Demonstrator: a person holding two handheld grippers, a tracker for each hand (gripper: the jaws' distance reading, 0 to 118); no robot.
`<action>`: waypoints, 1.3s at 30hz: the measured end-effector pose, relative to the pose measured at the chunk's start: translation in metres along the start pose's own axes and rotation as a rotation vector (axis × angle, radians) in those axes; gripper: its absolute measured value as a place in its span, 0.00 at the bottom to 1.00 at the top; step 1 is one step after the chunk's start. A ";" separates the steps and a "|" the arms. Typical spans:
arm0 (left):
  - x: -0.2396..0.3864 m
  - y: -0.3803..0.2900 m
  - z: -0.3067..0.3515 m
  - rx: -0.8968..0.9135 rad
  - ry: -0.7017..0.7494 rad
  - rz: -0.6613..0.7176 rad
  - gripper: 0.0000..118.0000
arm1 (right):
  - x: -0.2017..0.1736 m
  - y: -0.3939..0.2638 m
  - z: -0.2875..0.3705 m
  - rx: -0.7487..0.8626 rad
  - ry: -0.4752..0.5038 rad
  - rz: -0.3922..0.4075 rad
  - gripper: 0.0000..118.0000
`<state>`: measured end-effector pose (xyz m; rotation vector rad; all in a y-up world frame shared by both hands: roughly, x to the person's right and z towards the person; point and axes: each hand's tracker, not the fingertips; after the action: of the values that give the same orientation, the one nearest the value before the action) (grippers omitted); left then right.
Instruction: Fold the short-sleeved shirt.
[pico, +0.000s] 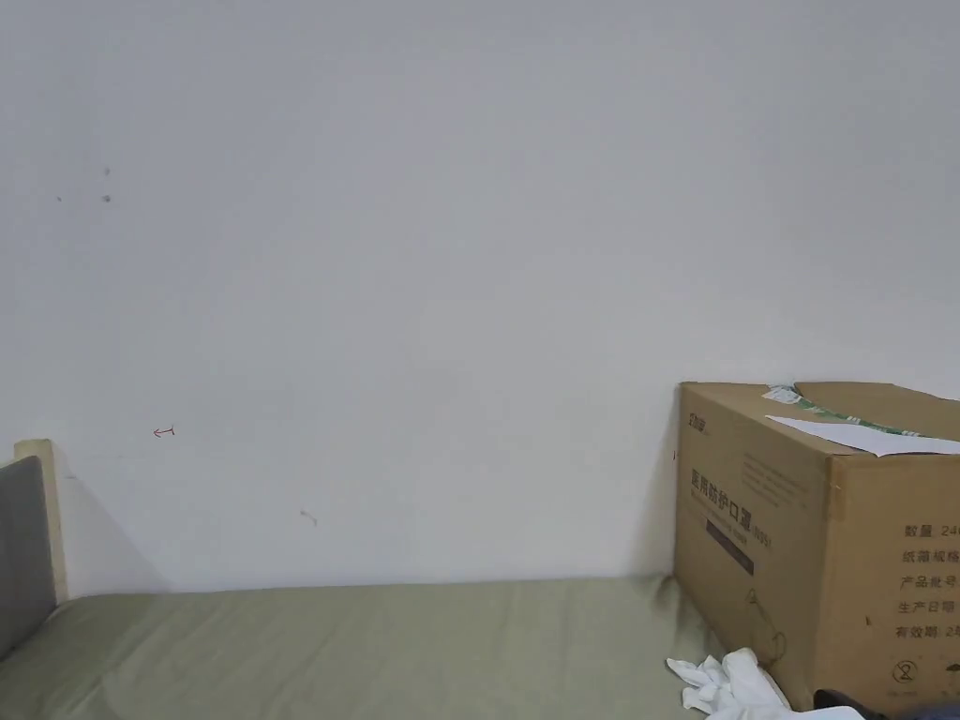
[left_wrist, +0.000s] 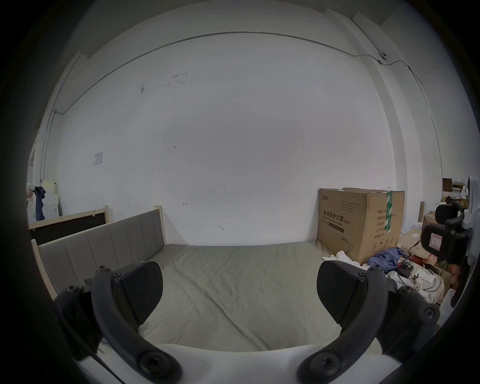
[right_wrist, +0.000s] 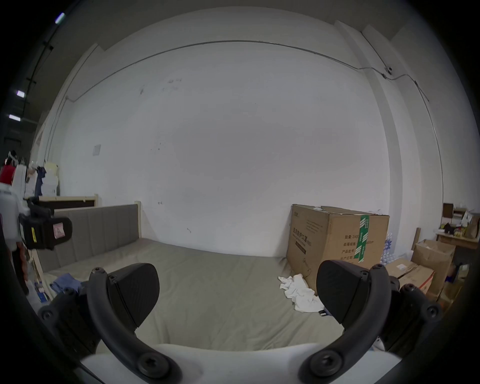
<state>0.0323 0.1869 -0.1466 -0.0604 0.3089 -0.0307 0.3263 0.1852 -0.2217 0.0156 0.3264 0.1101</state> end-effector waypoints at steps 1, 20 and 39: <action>0.001 0.000 0.000 0.004 0.008 -0.007 1.00 | 0.001 -0.001 -0.001 0.009 0.012 -0.025 1.00; -0.011 0.005 0.007 0.015 0.023 -0.007 1.00 | -0.008 0.016 0.012 -0.017 0.032 -0.241 1.00; -0.015 0.006 0.009 0.005 0.037 -0.038 1.00 | -0.036 0.017 0.015 0.020 -0.069 -0.062 1.00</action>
<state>0.0211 0.1936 -0.1339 -0.0604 0.3447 -0.0702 0.2957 0.1979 -0.1952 0.0287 0.2593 0.0448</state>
